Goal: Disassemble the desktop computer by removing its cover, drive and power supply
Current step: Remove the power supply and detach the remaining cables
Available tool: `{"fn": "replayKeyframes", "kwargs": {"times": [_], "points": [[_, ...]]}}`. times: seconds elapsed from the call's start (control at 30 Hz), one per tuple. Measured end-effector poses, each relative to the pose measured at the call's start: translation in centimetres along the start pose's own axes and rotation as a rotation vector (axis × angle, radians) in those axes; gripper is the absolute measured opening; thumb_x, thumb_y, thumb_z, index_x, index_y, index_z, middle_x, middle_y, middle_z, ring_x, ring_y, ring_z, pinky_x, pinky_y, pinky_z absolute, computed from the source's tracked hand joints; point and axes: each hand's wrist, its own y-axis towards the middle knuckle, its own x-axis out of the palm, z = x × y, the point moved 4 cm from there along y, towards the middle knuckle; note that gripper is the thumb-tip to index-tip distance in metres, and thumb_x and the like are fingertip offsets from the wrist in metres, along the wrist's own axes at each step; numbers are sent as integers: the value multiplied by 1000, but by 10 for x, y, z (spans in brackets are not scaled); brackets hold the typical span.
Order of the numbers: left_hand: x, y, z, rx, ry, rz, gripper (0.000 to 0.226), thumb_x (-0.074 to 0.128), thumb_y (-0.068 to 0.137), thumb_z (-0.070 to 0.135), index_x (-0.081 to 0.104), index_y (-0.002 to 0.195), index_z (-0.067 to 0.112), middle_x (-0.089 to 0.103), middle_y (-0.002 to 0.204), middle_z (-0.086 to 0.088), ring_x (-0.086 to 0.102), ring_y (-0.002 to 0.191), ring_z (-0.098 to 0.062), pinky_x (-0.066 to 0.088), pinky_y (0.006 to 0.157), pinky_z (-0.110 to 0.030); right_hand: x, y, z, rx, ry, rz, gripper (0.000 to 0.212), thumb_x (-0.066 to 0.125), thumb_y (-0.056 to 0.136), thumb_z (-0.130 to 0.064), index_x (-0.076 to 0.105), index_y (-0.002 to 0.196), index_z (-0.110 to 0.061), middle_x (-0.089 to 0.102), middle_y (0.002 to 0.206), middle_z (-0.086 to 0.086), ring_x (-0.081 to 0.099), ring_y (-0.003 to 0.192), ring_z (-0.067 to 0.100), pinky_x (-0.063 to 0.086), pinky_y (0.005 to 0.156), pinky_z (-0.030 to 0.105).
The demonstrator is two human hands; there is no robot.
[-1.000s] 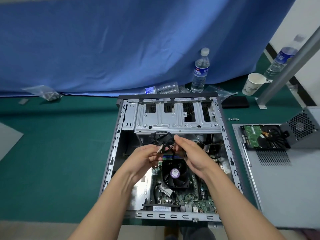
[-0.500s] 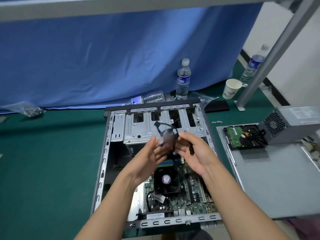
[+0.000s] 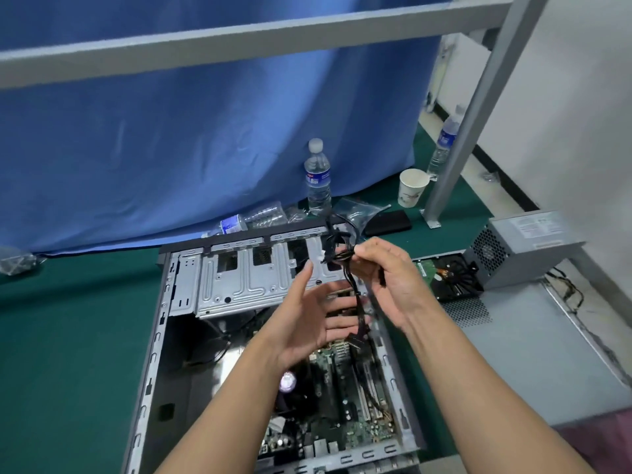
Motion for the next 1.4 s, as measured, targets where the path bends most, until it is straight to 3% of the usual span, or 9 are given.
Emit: {"fn": "replayKeyframes", "kwargs": {"times": [0.2, 0.43, 0.67, 0.73, 0.83, 0.97, 1.17, 1.3, 1.4], "points": [[27, 44, 6, -33, 154, 280, 66, 55, 70, 65, 65, 105, 11, 67, 95, -12, 62, 77, -23, 53, 66, -33, -70, 5, -45, -48, -328, -48, 25, 61, 80, 5, 63, 61, -11, 67, 80, 18, 63, 83, 20, 47, 85, 26], [70, 116, 1, 184, 417, 478, 4, 76, 78, 15, 75, 82, 15, 71, 80, -1, 57, 68, -11, 49, 68, -18, -168, 4, -45, 123, -454, -46, 17, 65, 80, 2, 64, 67, -9, 72, 73, -1, 67, 70, 6, 47, 67, 12], [85, 182, -34, 231, 710, 692, 20, 71, 85, 13, 66, 104, 14, 69, 104, 0, 65, 97, -9, 52, 88, -26, -252, 27, -21, 299, -311, 169, 21, 63, 84, 0, 57, 102, -9, 73, 99, 6, 68, 92, 17, 48, 88, 29], [81, 196, -40, 212, 801, 739, 16, 69, 86, 8, 67, 102, 7, 66, 100, 1, 65, 92, -7, 50, 82, -14, -264, 32, -11, 338, -315, 207, 27, 62, 86, -2, 58, 109, -14, 73, 102, 2, 67, 96, 14, 48, 89, 27], [74, 211, -43, 183, 907, 774, 14, 63, 88, 2, 71, 99, 2, 66, 95, -2, 62, 74, 0, 42, 67, -3, -271, 34, 6, 370, -298, 234, 28, 60, 87, -3, 59, 111, -18, 71, 107, 0, 65, 95, 9, 47, 83, 23], [66, 226, -40, 201, 915, 817, 15, 62, 89, 8, 75, 95, 14, 68, 92, 5, 60, 87, -9, 38, 73, -3, -279, 36, 23, 389, -254, 361, 37, 59, 90, -6, 52, 126, -10, 67, 111, 9, 64, 93, 19, 49, 80, 25], [64, 246, -53, 130, 740, 778, 27, 67, 87, 18, 64, 114, 20, 66, 96, 3, 61, 82, -12, 49, 70, -16, -293, 37, 31, 427, -456, 487, 33, 63, 89, -23, 60, 119, -9, 64, 79, 3, 58, 63, 12, 49, 59, 23], [64, 245, -69, 89, 649, 730, 35, 53, 92, 1, 54, 124, 14, 62, 119, -5, 57, 102, -13, 44, 78, -18, -298, 33, 35, 405, -685, 591, 49, 63, 87, -40, 59, 122, -5, 69, 101, 10, 64, 93, 21, 50, 93, 39], [65, 239, -77, 72, 665, 687, 43, 47, 93, -4, 49, 131, 16, 54, 129, -3, 50, 114, -11, 42, 90, -22, -293, 28, 37, 373, -673, 683, 47, 65, 85, -43, 61, 117, -8, 66, 110, 11, 62, 102, 26, 47, 95, 39]]}}
